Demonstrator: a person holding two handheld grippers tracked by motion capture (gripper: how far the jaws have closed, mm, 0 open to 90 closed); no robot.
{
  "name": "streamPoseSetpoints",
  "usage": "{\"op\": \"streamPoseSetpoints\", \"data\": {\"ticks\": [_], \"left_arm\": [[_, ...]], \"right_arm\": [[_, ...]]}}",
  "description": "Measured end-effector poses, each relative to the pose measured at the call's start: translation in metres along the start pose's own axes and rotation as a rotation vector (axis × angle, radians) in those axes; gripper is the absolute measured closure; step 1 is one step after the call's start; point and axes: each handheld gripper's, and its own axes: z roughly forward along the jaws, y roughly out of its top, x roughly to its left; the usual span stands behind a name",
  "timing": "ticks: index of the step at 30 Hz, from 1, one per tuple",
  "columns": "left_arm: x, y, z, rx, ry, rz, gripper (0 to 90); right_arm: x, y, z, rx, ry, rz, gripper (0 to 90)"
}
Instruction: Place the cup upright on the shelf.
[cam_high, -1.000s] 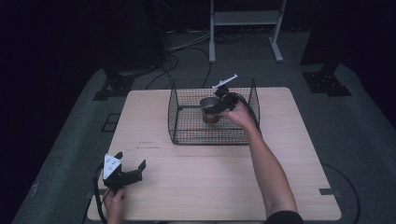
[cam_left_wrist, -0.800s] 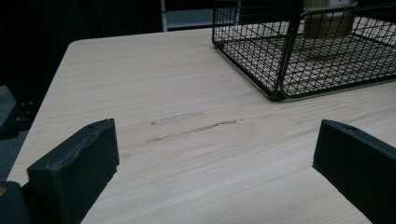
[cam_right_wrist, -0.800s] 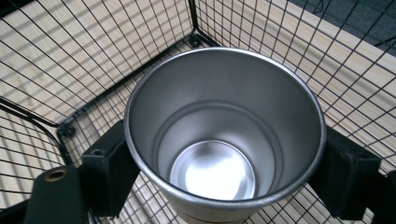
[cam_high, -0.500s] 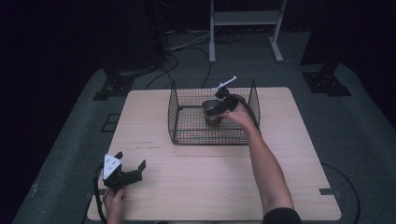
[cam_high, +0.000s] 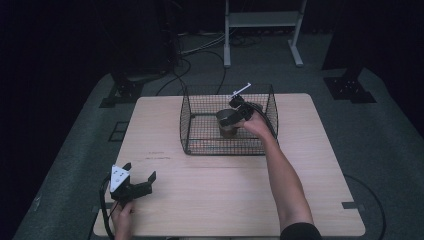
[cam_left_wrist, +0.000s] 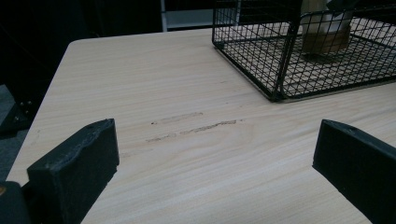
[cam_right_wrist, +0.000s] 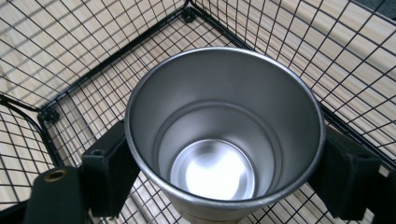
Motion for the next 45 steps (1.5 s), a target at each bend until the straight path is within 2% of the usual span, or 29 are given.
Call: {"op": "streamPoseSetpoints", "data": {"ticks": [4,11,27,32,45], "left_arm": [[0.000,0.000,0.000,-0.001,0.000,-0.001,0.0],[0.000,0.000,0.000,-0.002,-0.002,-0.004,0.0],[-0.001,0.000,0.000,-0.002,-0.005,0.004,0.0],[0.000,0.000,0.000,-0.001,-0.005,0.002,0.0],[0.000,0.000,0.000,-0.002,-0.005,0.001,0.0]], "right_arm": [[0.003,0.001,0.001,0.006,-0.006,-0.018,17.7],[0.002,0.001,-0.003,0.009,-0.009,-0.007,14.4],[0.010,0.001,-0.007,0.029,-0.002,-0.053,12.6],[0.011,0.001,-0.007,0.037,-0.017,-0.063,12.4],[0.014,0.003,-0.018,-0.002,-0.024,-0.064,10.5]]}}
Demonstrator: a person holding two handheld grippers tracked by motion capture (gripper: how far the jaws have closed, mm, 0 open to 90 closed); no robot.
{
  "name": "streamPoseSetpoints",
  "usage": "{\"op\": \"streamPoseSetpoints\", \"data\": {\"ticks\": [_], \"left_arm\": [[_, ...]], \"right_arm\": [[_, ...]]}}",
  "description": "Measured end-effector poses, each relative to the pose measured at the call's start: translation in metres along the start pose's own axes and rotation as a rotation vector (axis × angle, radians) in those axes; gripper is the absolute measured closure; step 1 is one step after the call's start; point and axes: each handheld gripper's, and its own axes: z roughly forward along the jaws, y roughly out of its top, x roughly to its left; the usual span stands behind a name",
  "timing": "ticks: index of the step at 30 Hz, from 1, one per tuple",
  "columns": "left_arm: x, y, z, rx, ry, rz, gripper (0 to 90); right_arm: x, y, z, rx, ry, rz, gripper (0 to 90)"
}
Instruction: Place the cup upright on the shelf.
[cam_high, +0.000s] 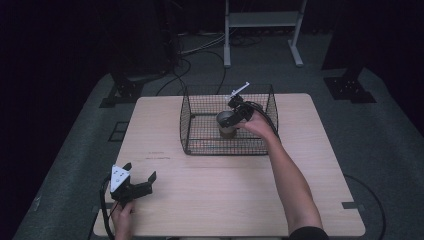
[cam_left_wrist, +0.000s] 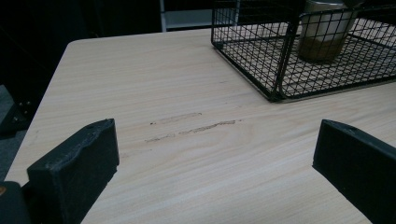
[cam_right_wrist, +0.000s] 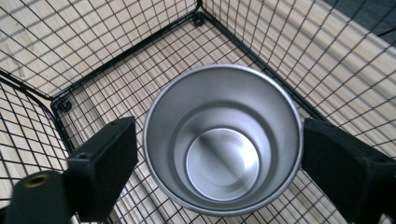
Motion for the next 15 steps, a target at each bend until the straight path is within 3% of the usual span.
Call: {"op": "streamPoseSetpoints", "data": {"ticks": [7,15], "left_arm": [[0.000,0.000,0.000,0.001,0.000,0.001,0.0],[0.000,0.000,0.000,0.001,-0.002,-0.001,0.0]], "right_arm": [[0.000,0.004,-0.021,-0.077,-0.046,0.012,10.3],[0.006,0.003,-0.042,-0.117,-0.023,0.003,12.6]]}}
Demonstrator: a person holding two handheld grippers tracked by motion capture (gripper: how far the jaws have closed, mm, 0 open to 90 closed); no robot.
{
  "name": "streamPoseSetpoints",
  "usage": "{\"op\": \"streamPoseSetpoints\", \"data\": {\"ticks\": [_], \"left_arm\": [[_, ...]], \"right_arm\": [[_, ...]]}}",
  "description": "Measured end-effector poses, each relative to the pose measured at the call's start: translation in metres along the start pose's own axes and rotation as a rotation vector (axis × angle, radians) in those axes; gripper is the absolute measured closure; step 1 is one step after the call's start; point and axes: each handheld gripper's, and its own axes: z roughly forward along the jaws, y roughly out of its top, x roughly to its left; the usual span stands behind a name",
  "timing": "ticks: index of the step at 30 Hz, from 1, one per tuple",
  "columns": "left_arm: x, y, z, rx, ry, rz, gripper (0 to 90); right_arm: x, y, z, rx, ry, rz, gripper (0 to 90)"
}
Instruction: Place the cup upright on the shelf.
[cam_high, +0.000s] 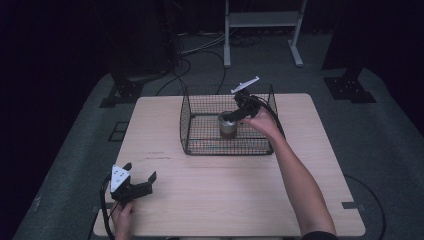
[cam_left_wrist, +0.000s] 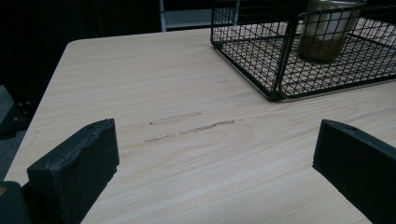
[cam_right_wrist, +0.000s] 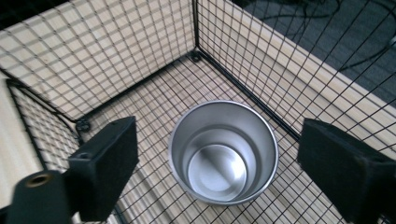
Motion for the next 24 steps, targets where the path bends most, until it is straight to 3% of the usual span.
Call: {"op": "streamPoseSetpoints", "data": {"ticks": [13,24], "left_arm": [[-0.001,0.000,0.000,0.001,-0.002,0.012,0.0],[-0.001,0.000,0.000,0.001,-0.004,0.014,0.0]], "right_arm": [[0.010,-0.017,-0.041,-0.055,0.053,0.025,12.9],[0.011,-0.033,-0.063,-0.077,0.076,0.033,12.9]]}}
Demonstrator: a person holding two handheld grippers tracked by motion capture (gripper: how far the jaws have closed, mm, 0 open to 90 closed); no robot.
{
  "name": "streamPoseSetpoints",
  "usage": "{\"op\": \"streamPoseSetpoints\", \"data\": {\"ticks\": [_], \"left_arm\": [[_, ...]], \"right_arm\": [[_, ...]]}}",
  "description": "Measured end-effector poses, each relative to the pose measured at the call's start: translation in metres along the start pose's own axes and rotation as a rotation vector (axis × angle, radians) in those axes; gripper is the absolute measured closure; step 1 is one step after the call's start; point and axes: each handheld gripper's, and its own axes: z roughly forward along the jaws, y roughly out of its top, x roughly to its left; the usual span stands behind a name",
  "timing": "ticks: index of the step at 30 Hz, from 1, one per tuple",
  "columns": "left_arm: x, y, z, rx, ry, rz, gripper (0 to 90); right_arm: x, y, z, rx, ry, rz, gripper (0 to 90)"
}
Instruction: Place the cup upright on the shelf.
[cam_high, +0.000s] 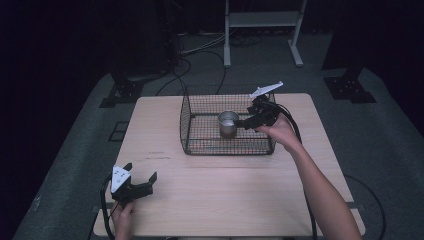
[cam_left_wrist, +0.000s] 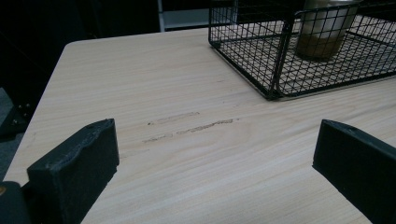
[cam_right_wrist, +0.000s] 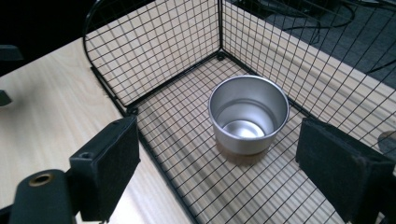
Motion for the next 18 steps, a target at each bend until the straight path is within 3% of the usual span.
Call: {"op": "streamPoseSetpoints", "data": {"ticks": [18], "left_arm": [[0.000,0.000,0.000,0.000,-0.002,0.003,0.0]], "right_arm": [[0.004,-0.027,-0.029,-0.020,0.016,-0.007,12.9]]}}
